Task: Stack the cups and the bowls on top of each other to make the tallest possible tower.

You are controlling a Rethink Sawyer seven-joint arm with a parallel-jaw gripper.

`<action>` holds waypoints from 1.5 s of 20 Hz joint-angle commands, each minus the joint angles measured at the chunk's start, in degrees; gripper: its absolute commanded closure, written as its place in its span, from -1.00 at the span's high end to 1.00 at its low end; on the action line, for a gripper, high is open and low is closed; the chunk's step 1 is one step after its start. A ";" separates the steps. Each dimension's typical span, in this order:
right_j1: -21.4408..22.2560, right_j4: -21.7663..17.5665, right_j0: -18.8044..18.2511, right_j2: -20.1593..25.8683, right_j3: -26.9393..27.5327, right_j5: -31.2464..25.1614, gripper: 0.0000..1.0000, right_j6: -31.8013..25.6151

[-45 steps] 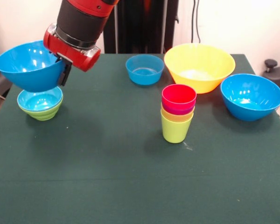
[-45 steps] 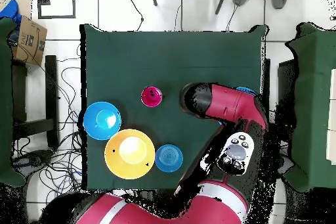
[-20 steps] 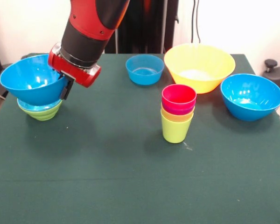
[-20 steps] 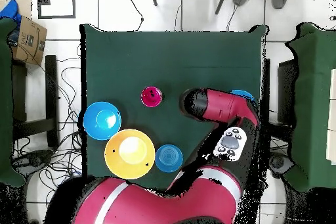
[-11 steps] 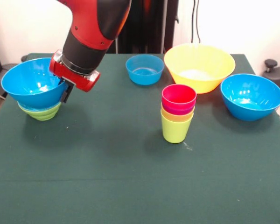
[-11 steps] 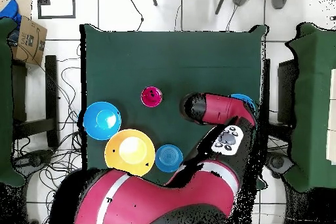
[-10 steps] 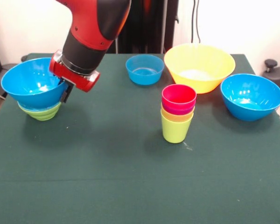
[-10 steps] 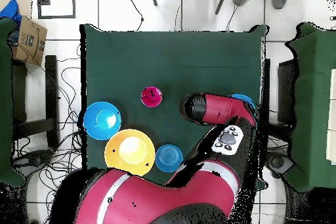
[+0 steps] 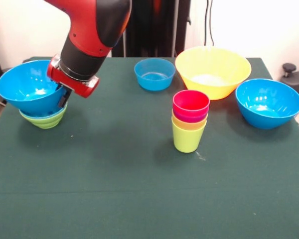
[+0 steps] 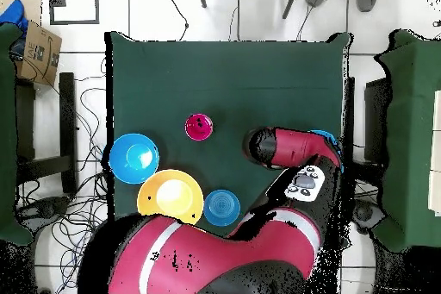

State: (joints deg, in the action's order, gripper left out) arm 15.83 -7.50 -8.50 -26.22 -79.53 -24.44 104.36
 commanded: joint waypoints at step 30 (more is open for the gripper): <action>-1.10 -4.30 -2.24 4.55 0.87 4.74 1.00 3.32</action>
State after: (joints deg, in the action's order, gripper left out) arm 15.38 -9.06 -10.34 -26.29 -79.53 -22.07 104.36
